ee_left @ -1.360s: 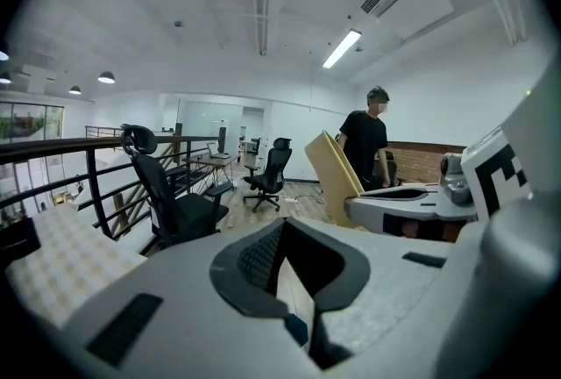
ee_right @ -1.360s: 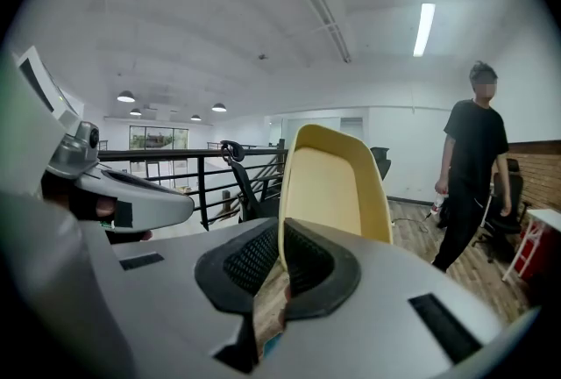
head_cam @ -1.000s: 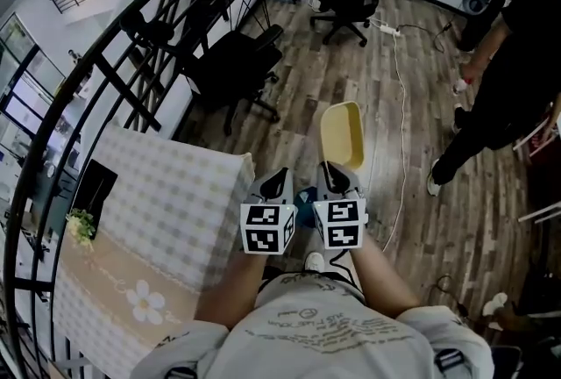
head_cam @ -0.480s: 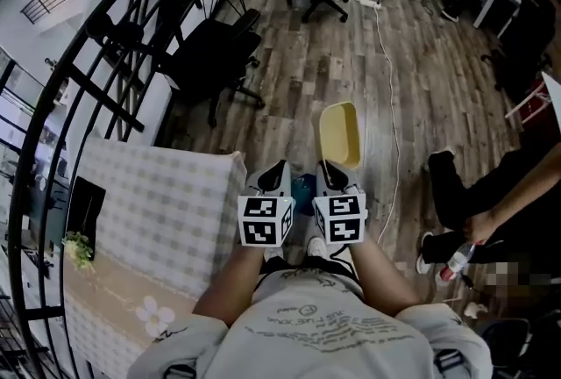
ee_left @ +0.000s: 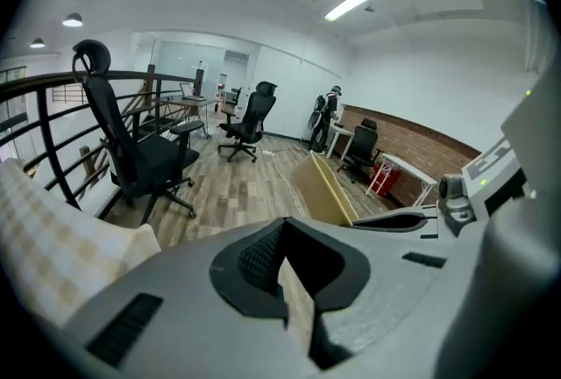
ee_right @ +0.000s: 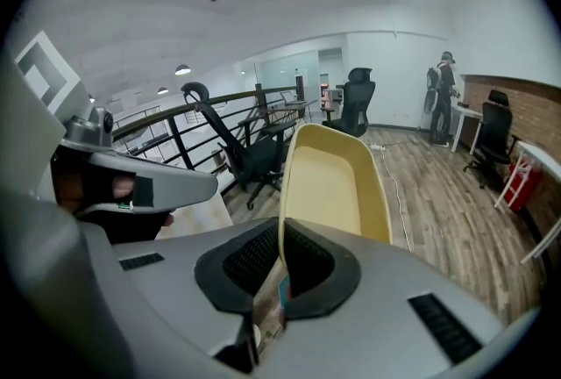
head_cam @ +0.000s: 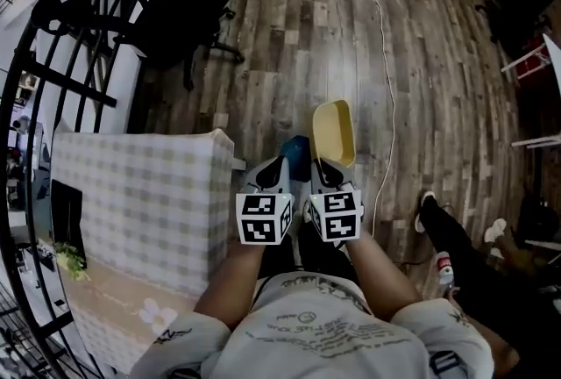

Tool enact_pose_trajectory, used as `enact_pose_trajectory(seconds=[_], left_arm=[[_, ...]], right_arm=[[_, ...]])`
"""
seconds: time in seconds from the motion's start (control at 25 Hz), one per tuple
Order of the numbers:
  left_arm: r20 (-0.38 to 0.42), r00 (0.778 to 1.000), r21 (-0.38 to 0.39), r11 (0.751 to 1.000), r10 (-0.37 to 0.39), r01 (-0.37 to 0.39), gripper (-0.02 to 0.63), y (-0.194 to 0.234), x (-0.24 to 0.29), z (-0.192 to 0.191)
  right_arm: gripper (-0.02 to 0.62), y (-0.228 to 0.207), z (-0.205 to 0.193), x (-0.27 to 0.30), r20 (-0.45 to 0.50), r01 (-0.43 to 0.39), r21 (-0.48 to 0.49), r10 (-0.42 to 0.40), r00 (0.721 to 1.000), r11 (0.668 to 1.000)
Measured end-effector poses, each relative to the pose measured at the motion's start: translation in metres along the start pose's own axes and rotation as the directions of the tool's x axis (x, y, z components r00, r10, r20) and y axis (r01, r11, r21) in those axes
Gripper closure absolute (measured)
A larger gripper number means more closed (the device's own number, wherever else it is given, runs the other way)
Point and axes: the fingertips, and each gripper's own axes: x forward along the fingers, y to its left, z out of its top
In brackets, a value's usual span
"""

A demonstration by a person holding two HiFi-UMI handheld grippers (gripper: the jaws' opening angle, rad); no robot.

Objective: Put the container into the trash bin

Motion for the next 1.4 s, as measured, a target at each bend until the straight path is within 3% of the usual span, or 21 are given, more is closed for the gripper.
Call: enact_pose_trajectory(seconds=[0.28,0.44,0.64,0.84,1.2,1.4], left_arm=[[-0.083,0.997,-0.052,0.999,0.006,-0.01,0.601,0.031,0.077,-0.067],[-0.171,0.985,-0.08,0.996,0.017,-0.031,0.6,0.044,0.104,-0.13],[-0.206,0.978,-0.124,0.991,0.026,-0.052,0.6,0.064,0.145,-0.189],[-0.261,0.965,-0.155,0.985,0.036,-0.078,0.6,0.079,0.163,-0.242],[-0.307,0.951,-0.151,0.985,0.029,-0.079,0.6,0.1,0.18,-0.281],[-0.313,0.949,-0.128,0.989,0.029,-0.072,0.6,0.108,0.181,-0.276]], right_arm=[[0.578,-0.025,-0.089,0.068,-0.139,-0.023,0.038,0.028,0.99,0.999],[0.578,-0.027,-0.162,0.099,-0.243,-0.055,0.059,0.067,0.968,0.997],[0.578,-0.028,-0.226,0.162,-0.305,-0.109,0.043,0.117,0.945,0.993],[0.578,-0.022,-0.284,0.206,-0.38,-0.158,0.143,0.201,0.903,0.977],[0.578,-0.026,-0.338,0.294,-0.431,-0.184,0.363,0.339,0.836,0.914],[0.578,-0.025,-0.356,0.323,-0.47,-0.163,0.388,0.347,0.811,0.907]])
